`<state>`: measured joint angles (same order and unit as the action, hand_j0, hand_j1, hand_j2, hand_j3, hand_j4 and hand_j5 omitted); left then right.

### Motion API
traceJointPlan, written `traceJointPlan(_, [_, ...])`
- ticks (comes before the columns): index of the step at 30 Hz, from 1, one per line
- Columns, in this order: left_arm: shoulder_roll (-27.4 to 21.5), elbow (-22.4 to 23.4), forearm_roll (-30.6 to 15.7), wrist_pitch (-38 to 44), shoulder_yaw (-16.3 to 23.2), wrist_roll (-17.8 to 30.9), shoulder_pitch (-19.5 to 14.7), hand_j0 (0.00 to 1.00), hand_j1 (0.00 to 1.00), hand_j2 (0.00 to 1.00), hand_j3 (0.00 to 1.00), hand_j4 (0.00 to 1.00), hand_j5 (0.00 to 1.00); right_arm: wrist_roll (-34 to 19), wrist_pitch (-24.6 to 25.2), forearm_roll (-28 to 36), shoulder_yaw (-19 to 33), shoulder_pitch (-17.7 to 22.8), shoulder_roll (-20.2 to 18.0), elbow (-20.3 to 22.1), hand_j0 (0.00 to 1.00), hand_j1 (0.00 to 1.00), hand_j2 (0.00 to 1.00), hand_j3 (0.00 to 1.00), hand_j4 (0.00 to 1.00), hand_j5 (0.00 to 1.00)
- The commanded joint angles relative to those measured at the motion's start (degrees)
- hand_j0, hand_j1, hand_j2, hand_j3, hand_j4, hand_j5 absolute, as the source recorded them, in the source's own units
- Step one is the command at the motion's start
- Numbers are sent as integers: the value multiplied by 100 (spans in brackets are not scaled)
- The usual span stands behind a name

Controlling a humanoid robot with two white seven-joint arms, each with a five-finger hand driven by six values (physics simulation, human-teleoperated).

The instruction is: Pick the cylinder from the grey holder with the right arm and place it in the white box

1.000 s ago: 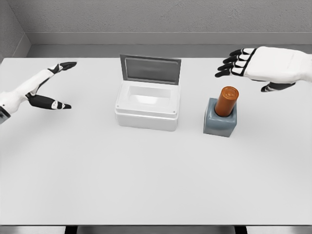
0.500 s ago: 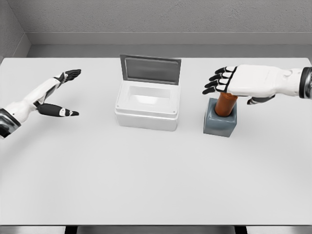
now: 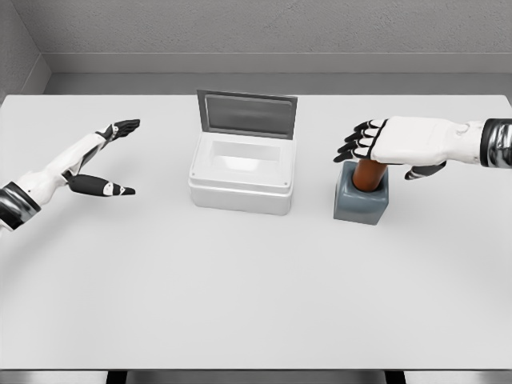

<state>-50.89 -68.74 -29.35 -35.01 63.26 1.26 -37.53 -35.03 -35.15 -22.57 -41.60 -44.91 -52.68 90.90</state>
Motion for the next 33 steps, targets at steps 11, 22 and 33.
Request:
traceJointPlan(11, [18,-8,-27,1,3,-3,9,100,100,100,100,100,100,3,15,24,-15,0,65,-11,92,92,92,92,92,92])
traceJointPlan(22, [9,-8,-27,1,11,-3,9,100,100,100,100,100,100,3,15,103,-155,0,56,-28,32,32,32,32,32,32])
traceJointPlan(33, [9,-8,-27,1,11,-3,9,100,100,100,100,100,100,3,15,429,-103,-184,109,-20,7,7,7,7,7,7])
